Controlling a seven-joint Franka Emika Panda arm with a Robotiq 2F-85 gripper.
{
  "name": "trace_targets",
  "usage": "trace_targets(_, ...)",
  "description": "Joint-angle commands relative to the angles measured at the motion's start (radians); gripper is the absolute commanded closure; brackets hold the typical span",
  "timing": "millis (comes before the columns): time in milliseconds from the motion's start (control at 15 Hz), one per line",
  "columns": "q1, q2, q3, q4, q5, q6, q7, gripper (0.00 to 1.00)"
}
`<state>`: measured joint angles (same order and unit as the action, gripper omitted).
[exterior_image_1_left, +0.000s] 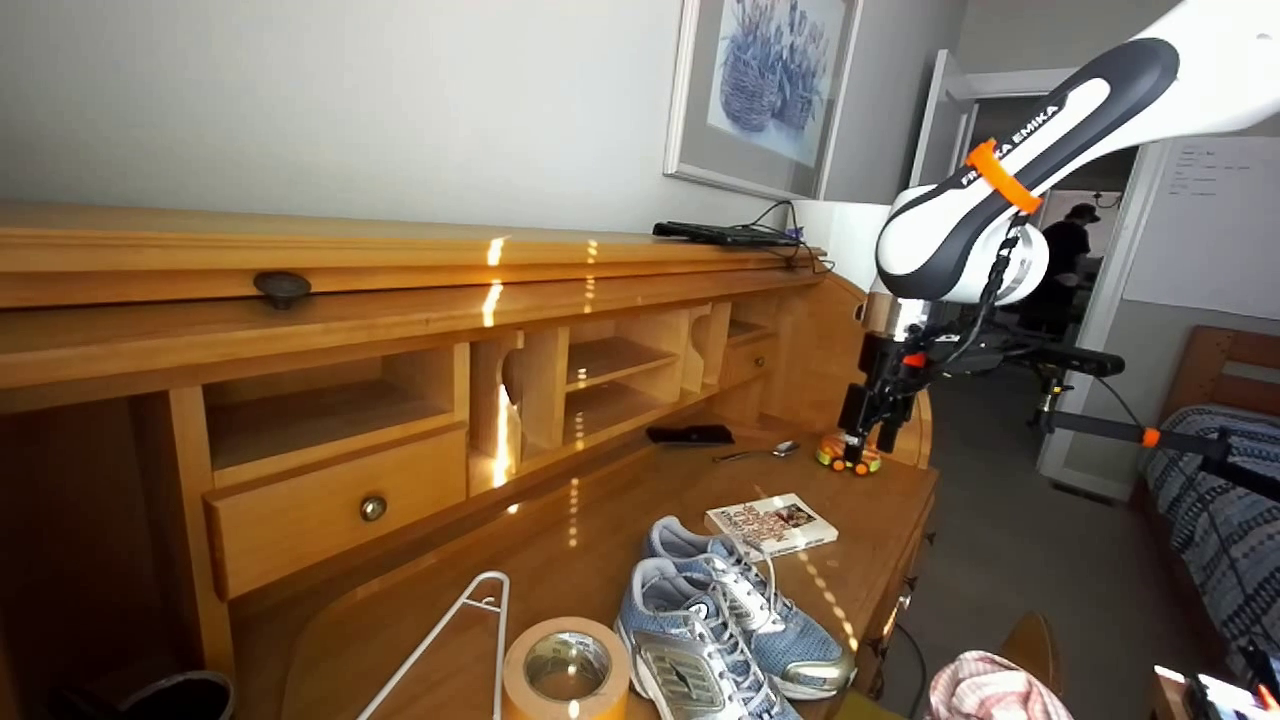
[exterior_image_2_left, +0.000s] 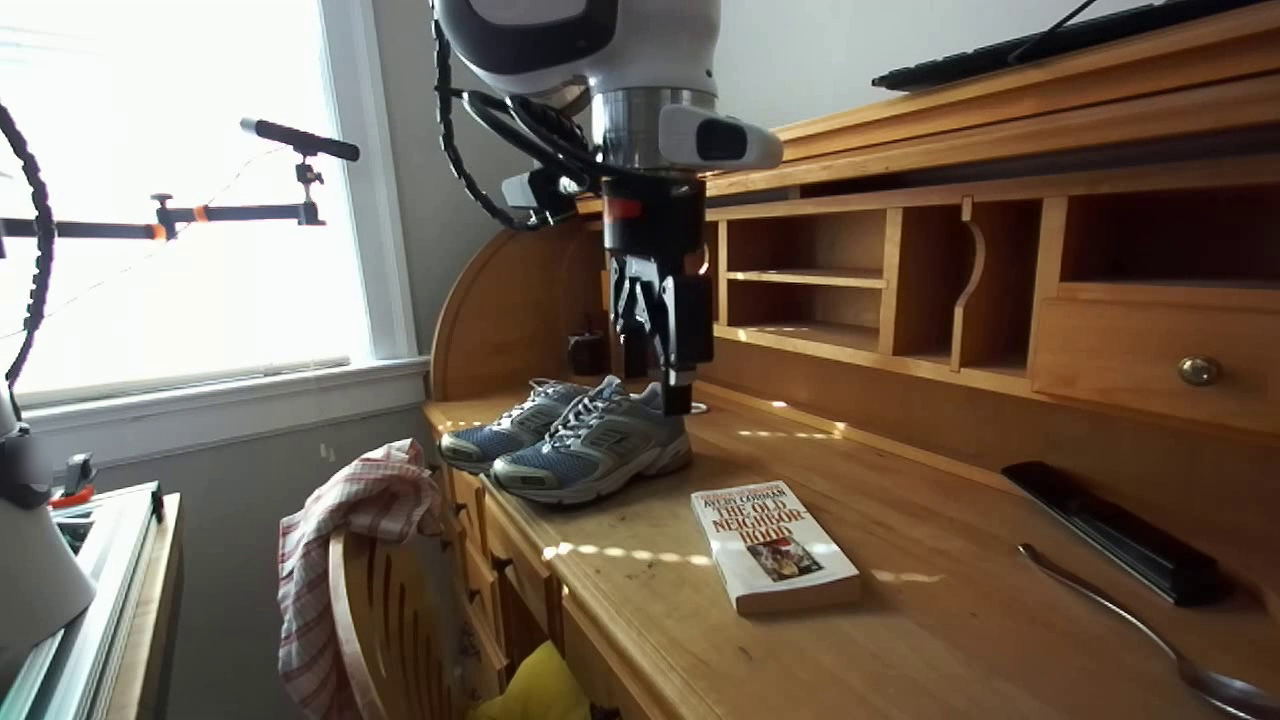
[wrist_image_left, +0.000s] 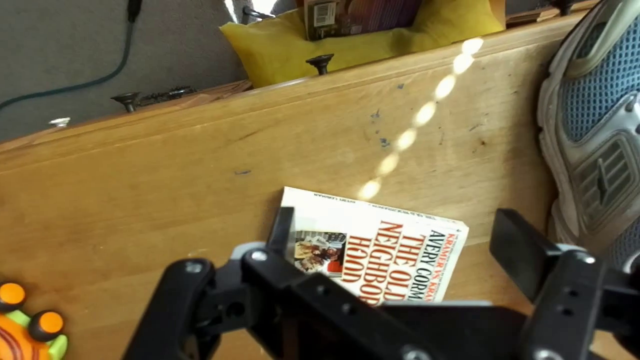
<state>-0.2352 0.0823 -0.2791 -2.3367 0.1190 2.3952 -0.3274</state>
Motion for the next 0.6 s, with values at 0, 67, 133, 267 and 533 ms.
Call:
trace_targets(0, -0.027, 0.058, 0.034, -0.002, 0.081, 0.054, -0.161, 0.00)
trace_targets(67, -0.033, 0.072, 0.041, 0.001, 0.096, 0.063, -0.195, 0.00)
trace_targets(133, -0.040, 0.088, 0.048, 0.003, 0.110, 0.077, -0.236, 0.00)
trace_targets(267, -0.058, 0.123, 0.062, 0.013, 0.116, 0.105, -0.289, 0.00)
trace_targets(533, -0.087, 0.192, 0.095, 0.030, 0.129, 0.182, -0.322, 0.00)
